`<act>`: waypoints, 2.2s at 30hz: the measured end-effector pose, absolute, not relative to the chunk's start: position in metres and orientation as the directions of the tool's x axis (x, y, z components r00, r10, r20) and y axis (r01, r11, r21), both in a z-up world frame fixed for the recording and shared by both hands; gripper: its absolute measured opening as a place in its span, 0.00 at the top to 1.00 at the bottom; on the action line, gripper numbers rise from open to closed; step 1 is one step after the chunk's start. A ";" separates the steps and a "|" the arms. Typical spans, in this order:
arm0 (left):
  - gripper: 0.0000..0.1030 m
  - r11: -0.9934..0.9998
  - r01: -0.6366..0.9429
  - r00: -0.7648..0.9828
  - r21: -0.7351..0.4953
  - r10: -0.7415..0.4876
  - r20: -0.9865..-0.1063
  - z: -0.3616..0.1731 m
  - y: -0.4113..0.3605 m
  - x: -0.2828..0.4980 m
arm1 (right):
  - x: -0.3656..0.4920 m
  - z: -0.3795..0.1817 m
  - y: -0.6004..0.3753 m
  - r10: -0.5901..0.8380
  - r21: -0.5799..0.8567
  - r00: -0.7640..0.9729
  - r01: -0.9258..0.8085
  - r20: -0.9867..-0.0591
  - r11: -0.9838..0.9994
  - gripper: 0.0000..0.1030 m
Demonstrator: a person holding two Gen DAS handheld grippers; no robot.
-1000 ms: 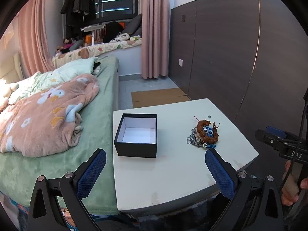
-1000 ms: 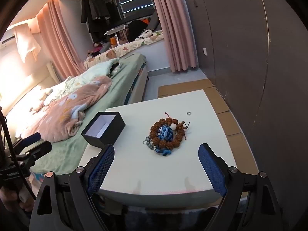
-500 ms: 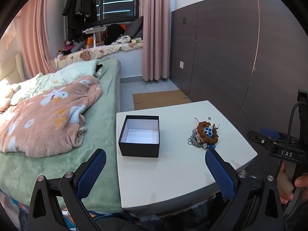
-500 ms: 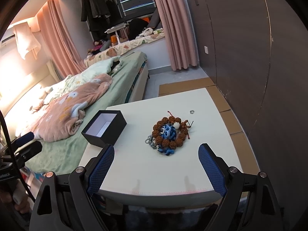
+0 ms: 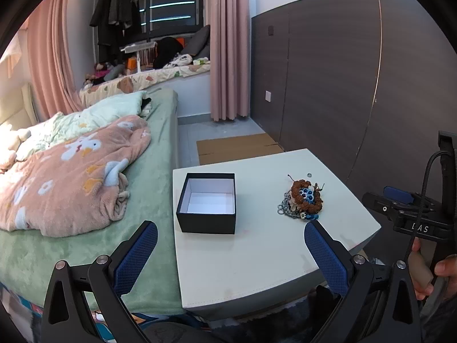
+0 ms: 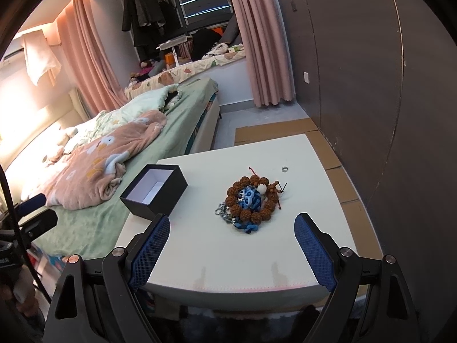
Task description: Organize jewelry
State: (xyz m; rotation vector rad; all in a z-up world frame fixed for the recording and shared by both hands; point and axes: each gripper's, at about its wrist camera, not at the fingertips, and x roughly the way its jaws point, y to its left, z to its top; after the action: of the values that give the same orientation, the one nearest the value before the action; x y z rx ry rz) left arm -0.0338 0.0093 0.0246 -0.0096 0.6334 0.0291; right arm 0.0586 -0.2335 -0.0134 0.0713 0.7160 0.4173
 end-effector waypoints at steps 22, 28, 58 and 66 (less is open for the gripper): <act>0.01 0.999 -0.038 0.808 0.016 0.040 -0.587 0.028 0.008 -0.035 | 0.058 -0.009 -0.244 0.396 0.211 0.685 -0.340 -0.612 0.916 0.14; 0.00 0.999 -0.040 0.807 0.014 0.041 -0.589 0.027 0.011 -0.036 | 0.057 -0.009 -0.243 0.389 0.201 0.689 -0.340 -0.612 0.919 0.14; 0.06 0.985 0.109 0.709 -0.131 -0.169 -0.684 -0.029 -0.032 0.069 | 0.083 -0.031 -0.288 0.309 0.266 0.632 -0.165 -0.710 0.950 0.14; 0.34 0.965 0.156 0.659 -0.209 -0.259 -0.706 -0.050 -0.052 0.108 | 0.096 -0.044 -0.307 0.317 0.331 0.599 -0.092 -0.735 0.939 0.14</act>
State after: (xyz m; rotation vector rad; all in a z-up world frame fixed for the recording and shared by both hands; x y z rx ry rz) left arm 0.1082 -0.0517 -0.0500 -0.1345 0.8189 -0.2359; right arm 0.0961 -0.3073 -0.0439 0.2713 0.9004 0.2405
